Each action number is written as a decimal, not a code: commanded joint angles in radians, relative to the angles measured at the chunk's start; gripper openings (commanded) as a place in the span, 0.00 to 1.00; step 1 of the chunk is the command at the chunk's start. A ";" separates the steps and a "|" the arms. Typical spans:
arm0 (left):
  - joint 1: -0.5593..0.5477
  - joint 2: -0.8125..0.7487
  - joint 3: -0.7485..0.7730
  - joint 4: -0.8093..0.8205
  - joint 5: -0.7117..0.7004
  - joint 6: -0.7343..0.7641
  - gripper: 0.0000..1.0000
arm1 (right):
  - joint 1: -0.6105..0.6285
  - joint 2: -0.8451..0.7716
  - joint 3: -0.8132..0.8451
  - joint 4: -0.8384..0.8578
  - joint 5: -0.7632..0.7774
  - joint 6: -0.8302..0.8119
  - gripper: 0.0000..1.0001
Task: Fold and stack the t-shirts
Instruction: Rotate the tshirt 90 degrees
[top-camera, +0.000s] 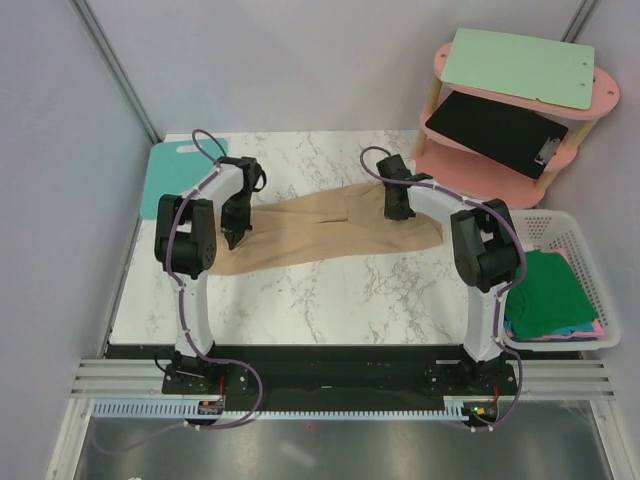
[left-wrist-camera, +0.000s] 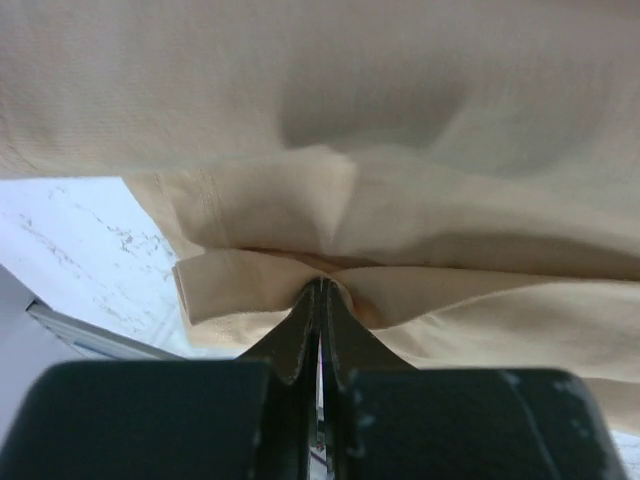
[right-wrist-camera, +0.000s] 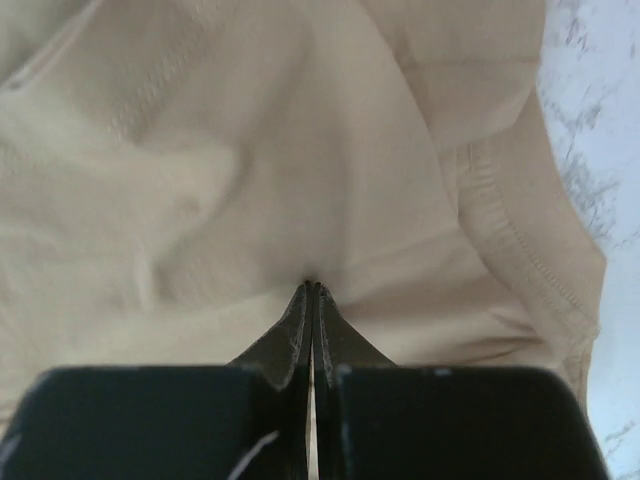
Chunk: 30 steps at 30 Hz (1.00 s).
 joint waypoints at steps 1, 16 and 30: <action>-0.046 0.023 -0.012 -0.098 -0.063 -0.002 0.02 | 0.027 0.066 0.124 -0.059 0.168 -0.055 0.00; -0.240 -0.008 -0.145 -0.166 -0.051 -0.032 0.02 | 0.076 0.265 0.399 -0.102 0.248 -0.150 0.00; -0.380 -0.104 -0.176 -0.072 0.156 0.007 0.02 | 0.092 0.506 0.785 -0.044 0.137 -0.282 0.01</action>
